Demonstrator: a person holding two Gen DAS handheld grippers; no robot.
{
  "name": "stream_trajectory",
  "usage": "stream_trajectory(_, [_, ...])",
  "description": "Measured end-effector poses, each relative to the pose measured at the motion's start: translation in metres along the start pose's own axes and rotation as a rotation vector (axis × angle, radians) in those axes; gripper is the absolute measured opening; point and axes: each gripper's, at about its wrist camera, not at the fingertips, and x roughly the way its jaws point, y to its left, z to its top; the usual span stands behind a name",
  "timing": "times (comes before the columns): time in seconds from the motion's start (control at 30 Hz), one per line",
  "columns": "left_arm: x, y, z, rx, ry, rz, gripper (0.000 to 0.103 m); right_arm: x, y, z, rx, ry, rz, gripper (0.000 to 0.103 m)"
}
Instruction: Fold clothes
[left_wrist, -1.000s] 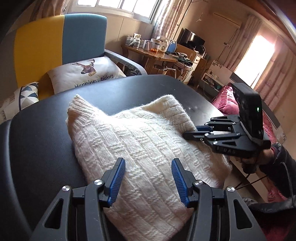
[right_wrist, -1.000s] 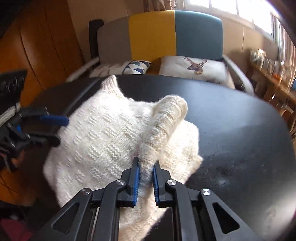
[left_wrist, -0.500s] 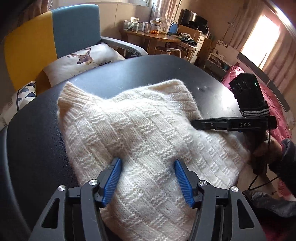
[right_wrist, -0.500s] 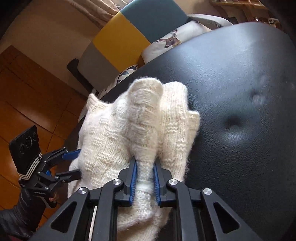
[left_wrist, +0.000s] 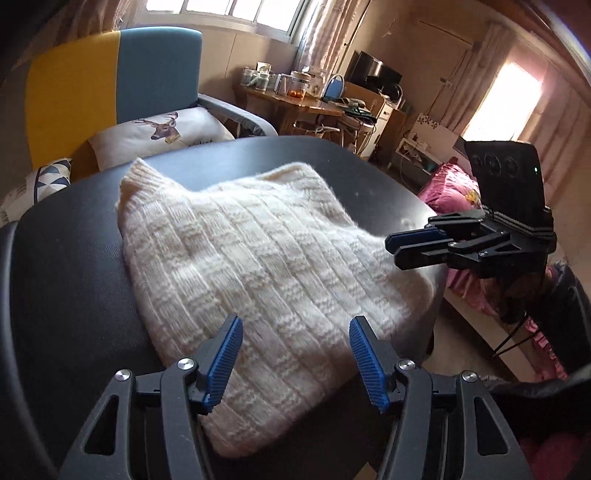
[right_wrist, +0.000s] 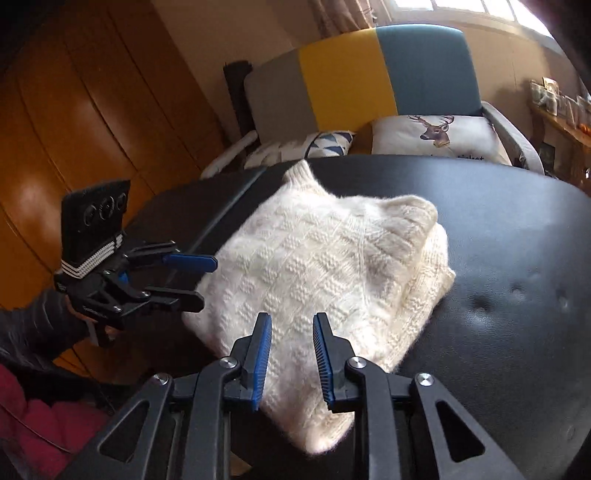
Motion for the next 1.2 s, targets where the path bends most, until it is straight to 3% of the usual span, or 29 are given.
stream_trajectory(0.1, [0.019, -0.002, -0.021, 0.022, 0.081, 0.037, 0.061, 0.025, -0.007, -0.017, 0.006, 0.109, -0.096, 0.023])
stream_trajectory(0.17, [0.026, -0.007, -0.037, 0.073, 0.079, 0.073, 0.061, 0.043, -0.018, -0.04, 0.044, 0.183, -0.161, 0.02])
stream_trajectory(0.27, [0.028, -0.018, -0.044, 0.109, 0.053, 0.118, 0.061, 0.039, -0.028, -0.058, 0.123, 0.089, -0.135, 0.02])
stream_trajectory(0.33, [0.027, -0.015, -0.039, 0.064, 0.044, 0.097, 0.063, 0.038, -0.034, -0.061, 0.176, 0.065, -0.119, 0.02])
stream_trajectory(0.43, [0.019, -0.009, -0.029, -0.009, 0.035, 0.05, 0.064, 0.037, -0.032, -0.061, 0.159, 0.052, -0.123, 0.021])
stream_trajectory(0.57, [-0.015, 0.018, -0.016, -0.207, -0.075, -0.056, 0.066, 0.027, -0.04, -0.057, 0.259, 0.023, -0.064, 0.022])
stream_trajectory(0.6, [-0.024, 0.028, -0.012, -0.252, -0.112, -0.061, 0.073, 0.02, -0.044, -0.054, 0.294, -0.001, -0.045, 0.022])
stream_trajectory(0.7, [-0.039, 0.061, 0.001, -0.356, -0.165, -0.025, 0.083, -0.002, -0.056, -0.042, 0.379, -0.093, -0.009, 0.028])
stream_trajectory(0.87, [-0.03, 0.101, 0.023, -0.442, -0.135, 0.035, 0.083, -0.016, -0.073, 0.006, 0.393, -0.21, -0.014, 0.029])
stream_trajectory(1.0, [-0.009, 0.125, 0.027, -0.503, -0.088, -0.075, 0.083, 0.008, -0.105, 0.033, 0.52, -0.128, 0.035, 0.029])
stream_trajectory(1.1, [0.008, 0.142, 0.024, -0.57, -0.034, -0.164, 0.089, 0.028, -0.136, 0.018, 0.679, -0.039, 0.127, 0.029])
stream_trajectory(1.2, [0.023, 0.153, 0.024, -0.609, -0.006, -0.229, 0.092, 0.036, -0.151, -0.008, 0.777, 0.0, 0.164, 0.032])
